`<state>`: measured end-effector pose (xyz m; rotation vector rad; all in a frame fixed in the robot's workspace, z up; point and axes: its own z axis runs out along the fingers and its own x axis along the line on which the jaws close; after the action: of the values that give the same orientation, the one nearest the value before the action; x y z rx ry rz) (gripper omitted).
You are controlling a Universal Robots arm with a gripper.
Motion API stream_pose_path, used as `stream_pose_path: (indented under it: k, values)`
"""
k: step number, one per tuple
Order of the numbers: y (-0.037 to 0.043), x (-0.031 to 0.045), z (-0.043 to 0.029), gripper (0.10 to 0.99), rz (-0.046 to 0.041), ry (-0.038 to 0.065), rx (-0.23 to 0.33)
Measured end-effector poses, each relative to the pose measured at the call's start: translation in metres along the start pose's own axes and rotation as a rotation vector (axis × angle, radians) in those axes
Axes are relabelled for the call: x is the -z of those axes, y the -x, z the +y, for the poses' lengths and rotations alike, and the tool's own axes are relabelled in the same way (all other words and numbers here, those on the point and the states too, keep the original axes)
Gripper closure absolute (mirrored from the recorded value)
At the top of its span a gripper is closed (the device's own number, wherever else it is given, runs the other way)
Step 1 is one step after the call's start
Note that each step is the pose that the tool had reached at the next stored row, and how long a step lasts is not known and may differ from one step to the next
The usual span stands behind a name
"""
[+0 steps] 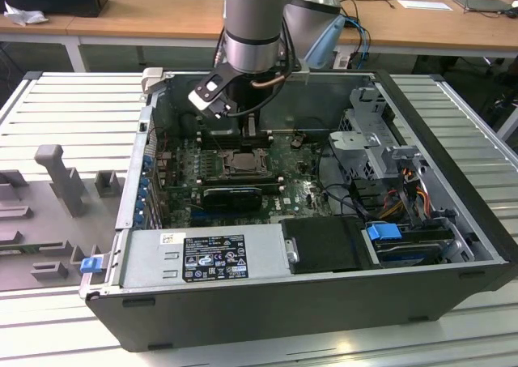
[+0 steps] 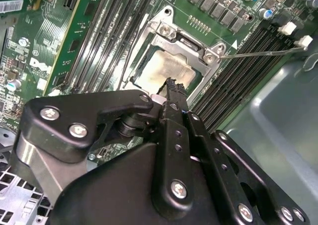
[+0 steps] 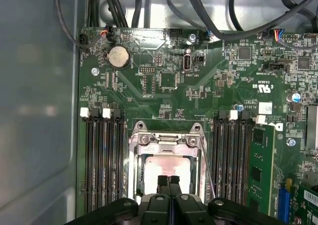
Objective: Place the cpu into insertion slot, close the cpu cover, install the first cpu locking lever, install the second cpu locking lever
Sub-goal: 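Close the cpu cover, then install the first cpu locking lever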
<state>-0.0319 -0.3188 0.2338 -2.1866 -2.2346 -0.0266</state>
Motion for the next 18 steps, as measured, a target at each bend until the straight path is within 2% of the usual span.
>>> stream_pose_path:
  k: [11,18]
  values:
    - [-0.0001,0.0031,-0.0004,0.980,0.0000,0.000,0.000]
    - [-0.0002,0.0104,-0.0004,0.980,0.0000,0.000,0.000]
